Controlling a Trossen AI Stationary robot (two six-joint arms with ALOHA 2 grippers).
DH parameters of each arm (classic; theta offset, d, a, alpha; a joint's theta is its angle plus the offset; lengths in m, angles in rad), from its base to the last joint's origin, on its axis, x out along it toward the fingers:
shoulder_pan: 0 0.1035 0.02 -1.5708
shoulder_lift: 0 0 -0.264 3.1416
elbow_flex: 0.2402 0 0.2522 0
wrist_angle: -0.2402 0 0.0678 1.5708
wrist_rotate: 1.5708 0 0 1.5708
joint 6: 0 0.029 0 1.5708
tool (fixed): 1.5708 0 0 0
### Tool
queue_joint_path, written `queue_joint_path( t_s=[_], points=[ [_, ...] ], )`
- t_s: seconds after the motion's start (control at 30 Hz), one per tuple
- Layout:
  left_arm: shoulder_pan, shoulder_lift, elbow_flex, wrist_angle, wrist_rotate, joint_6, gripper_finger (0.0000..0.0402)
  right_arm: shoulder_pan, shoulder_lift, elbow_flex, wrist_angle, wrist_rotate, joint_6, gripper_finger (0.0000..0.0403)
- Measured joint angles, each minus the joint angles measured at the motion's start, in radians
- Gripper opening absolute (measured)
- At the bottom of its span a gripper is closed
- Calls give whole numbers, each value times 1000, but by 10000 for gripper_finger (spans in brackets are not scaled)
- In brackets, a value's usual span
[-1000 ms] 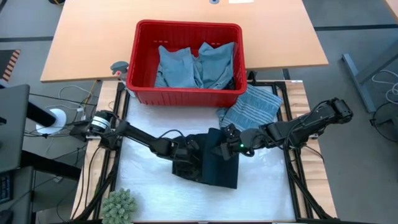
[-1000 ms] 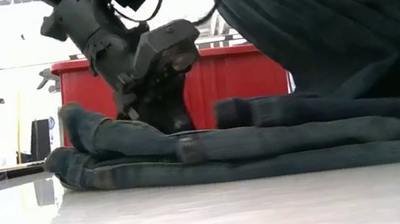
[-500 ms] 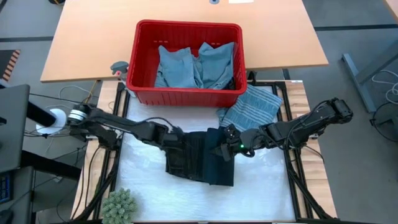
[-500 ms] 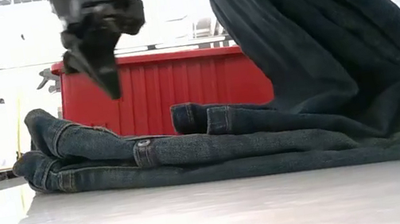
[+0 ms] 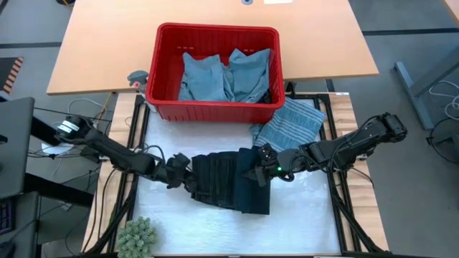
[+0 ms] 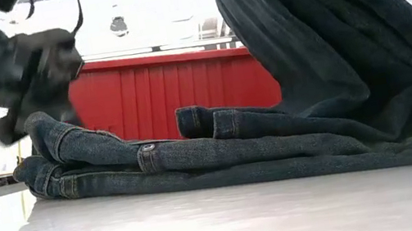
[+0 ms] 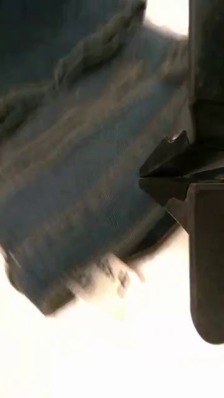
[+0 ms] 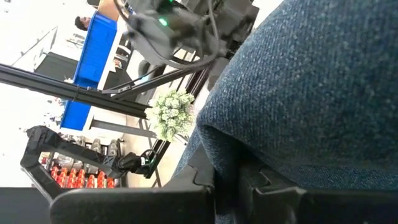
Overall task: Fold Laundry from Bin
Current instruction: Fold the black pants
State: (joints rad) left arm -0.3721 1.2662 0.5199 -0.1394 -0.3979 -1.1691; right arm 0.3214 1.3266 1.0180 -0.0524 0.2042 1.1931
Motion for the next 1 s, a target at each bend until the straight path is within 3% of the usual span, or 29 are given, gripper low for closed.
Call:
queue_joint_path(
  t_s=[0.17,0.47,1.0],
  points=[
    [-20,91,-49,157,-43,-24,0,0,0,0,1,0,0,41],
    [-16,322,14,332,44,4,0,-4,3,0,-3,-5,9,41],
    [30,334,40,367,74,66,0,-106,234,0,278,-269,2,41]
  ],
)
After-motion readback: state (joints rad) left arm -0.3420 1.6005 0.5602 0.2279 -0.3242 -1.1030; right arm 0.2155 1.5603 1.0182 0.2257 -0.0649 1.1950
